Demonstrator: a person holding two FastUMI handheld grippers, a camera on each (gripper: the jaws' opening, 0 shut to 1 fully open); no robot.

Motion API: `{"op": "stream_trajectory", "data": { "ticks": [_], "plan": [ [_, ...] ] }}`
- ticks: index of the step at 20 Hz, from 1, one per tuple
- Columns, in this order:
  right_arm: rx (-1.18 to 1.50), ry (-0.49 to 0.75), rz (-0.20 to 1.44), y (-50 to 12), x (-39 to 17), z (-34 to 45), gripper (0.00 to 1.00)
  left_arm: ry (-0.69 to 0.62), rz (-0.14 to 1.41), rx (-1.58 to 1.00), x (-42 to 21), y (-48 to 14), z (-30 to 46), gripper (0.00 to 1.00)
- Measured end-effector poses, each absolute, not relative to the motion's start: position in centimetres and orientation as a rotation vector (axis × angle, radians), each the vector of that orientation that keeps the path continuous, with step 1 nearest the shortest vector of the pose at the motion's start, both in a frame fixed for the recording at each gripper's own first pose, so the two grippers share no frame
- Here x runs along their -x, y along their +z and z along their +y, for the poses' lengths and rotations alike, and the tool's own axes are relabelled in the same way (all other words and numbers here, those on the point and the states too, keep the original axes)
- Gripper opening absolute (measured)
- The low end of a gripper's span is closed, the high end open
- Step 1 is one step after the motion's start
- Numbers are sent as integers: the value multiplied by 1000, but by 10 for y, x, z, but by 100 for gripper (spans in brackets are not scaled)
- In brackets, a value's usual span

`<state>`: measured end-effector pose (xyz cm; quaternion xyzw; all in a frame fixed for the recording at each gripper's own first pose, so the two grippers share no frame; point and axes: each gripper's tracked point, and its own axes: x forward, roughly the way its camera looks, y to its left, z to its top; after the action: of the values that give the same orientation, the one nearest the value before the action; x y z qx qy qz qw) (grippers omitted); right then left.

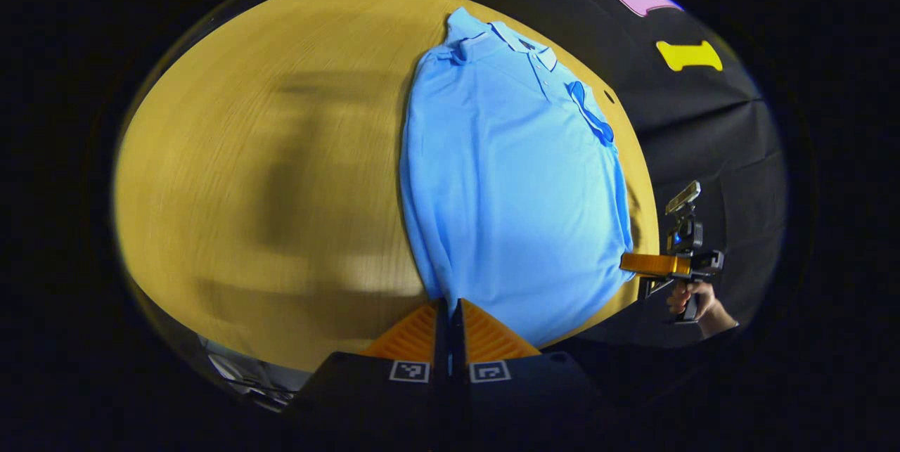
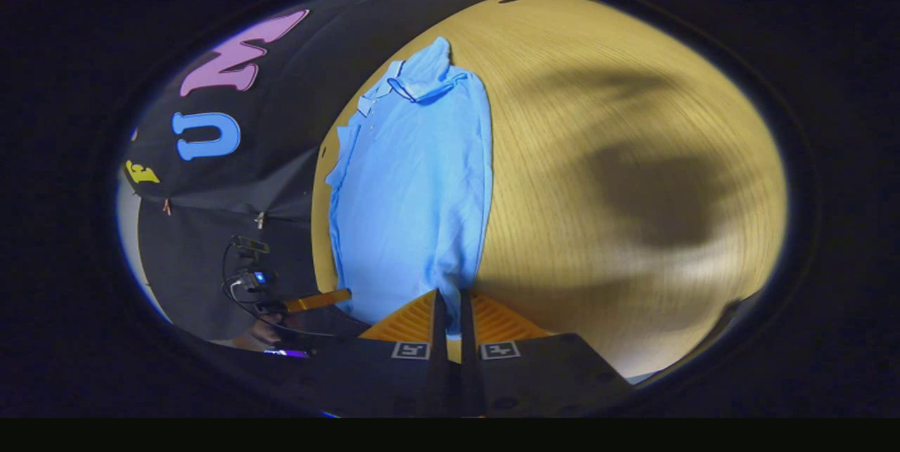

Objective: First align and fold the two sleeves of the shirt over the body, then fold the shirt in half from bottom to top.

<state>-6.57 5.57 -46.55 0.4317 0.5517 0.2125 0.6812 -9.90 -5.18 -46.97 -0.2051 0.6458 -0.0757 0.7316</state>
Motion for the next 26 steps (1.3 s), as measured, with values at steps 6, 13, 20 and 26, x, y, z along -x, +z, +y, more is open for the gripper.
{"op": "stream_trajectory", "data": {
  "ticks": [6,13,20,26],
  "plan": [
    [-1028,520,1161,-446,57,58,7,-244,1333,374,81,-451,-60,6],
    [-1069,597,997,-397,26,57,7,-259,1193,361,19,-410,-56,6],
    [-1052,592,836,-348,-37,39,7,-281,1020,327,-65,-360,-57,6],
    [-981,587,757,-327,-103,30,7,-281,928,308,-143,-329,-60,6]
  ]
}}
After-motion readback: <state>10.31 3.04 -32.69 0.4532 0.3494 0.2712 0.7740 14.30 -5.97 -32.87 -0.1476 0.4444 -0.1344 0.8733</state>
